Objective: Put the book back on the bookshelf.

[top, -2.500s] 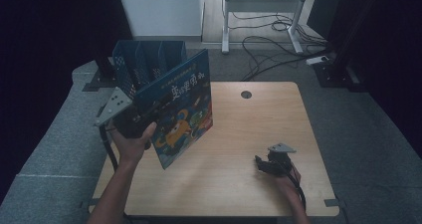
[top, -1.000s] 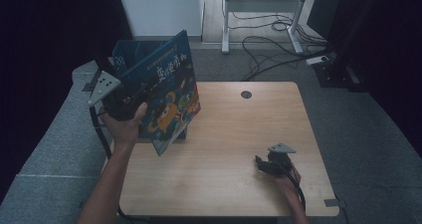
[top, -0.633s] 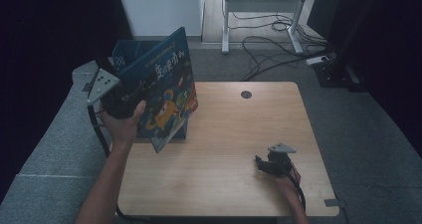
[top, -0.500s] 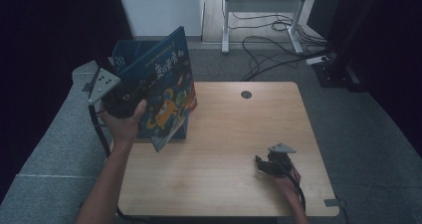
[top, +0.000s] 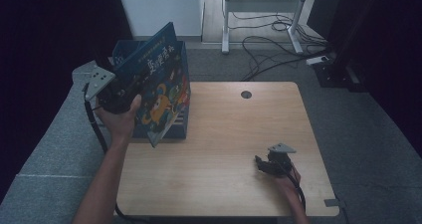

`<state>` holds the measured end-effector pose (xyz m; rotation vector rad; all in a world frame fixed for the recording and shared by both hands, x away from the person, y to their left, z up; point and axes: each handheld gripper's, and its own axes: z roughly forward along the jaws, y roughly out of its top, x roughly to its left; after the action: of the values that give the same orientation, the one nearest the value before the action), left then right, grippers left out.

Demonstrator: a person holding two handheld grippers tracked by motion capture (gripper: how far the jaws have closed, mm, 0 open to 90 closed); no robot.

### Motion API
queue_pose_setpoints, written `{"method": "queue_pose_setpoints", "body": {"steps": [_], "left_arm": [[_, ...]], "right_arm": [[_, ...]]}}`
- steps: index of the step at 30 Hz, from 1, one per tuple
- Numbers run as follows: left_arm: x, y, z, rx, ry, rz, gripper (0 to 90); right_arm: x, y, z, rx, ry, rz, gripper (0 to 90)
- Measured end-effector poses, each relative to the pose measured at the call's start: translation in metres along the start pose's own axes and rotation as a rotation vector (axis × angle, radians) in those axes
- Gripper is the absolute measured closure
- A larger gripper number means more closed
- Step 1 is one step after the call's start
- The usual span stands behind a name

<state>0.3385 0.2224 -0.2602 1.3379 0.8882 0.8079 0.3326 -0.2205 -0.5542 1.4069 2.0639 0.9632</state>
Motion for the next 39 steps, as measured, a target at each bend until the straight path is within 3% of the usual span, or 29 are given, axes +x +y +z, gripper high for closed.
{"method": "queue_pose_setpoints", "body": {"steps": [20,39], "left_arm": [[0.02,-0.014,0.006,0.02,0.076,-0.018,82.1],[0.026,-0.025,0.028,0.018,0.145,-0.028,82.1]], "right_arm": [[0.0,0.0,0.0,0.0,0.0,0.0,31.7],[0.0,0.0,0.0,0.0,-0.004,-0.002,31.7]]}}
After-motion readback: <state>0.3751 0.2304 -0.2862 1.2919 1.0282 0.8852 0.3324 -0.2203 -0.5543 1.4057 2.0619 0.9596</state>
